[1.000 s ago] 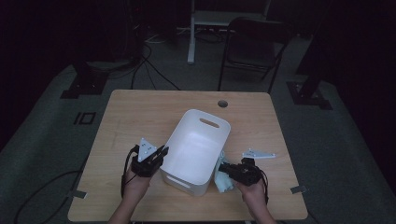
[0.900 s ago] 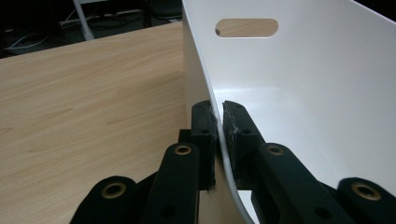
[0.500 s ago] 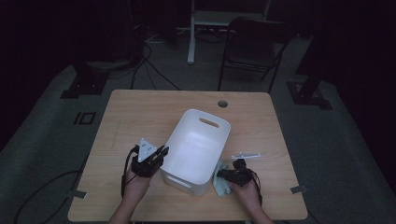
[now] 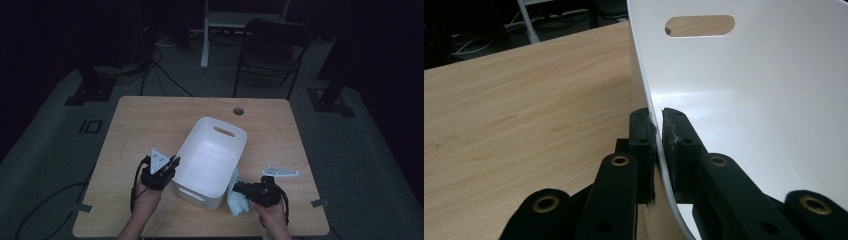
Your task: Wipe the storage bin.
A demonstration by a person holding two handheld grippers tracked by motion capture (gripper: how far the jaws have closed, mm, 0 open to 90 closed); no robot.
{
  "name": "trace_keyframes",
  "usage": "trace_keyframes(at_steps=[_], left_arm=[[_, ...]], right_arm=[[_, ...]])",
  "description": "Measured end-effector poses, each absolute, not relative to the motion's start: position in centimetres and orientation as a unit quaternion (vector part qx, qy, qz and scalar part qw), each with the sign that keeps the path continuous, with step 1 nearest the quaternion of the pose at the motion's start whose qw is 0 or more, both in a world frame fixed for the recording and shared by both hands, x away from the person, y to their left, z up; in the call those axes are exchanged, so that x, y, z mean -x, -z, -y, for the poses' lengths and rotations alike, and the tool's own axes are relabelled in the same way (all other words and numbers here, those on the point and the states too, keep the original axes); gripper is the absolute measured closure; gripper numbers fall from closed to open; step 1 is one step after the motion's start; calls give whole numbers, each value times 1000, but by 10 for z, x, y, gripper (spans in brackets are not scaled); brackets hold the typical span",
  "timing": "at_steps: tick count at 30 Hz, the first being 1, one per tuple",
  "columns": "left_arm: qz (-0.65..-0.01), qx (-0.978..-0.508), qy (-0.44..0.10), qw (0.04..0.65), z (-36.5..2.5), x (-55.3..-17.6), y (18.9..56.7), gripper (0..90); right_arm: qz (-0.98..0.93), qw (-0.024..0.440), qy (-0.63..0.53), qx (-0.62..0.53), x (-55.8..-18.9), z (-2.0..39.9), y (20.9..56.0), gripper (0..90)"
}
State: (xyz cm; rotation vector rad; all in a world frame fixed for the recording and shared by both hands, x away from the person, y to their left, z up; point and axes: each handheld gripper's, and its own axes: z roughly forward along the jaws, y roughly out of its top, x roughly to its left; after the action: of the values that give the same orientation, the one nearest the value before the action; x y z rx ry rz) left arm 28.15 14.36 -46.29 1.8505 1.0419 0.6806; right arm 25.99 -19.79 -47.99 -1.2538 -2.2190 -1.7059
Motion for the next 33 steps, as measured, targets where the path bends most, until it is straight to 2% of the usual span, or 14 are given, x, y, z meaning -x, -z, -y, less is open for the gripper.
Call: trace_keyframes(at_steps=[4,14,20,24,29,33], left_arm=[[-420,-745,-264,447,-144,-282,463,839],[-420,-744,-265,447,-143,-281,463,839],[-422,-744,-271,441,-143,-282,463,836],[-428,-740,-276,440,-142,-281,463,835],[-429,-738,-281,438,-142,-281,463,837],[-428,-738,-283,438,-142,-281,464,837]], right_arm=[[739,11,548,392,-254,192,474,829],[757,-3,490,432,-268,185,508,831],[761,0,452,466,-284,184,533,830],[759,19,426,491,-294,182,555,832],[755,34,434,491,-288,183,549,833],[751,42,472,460,-267,186,524,831]])
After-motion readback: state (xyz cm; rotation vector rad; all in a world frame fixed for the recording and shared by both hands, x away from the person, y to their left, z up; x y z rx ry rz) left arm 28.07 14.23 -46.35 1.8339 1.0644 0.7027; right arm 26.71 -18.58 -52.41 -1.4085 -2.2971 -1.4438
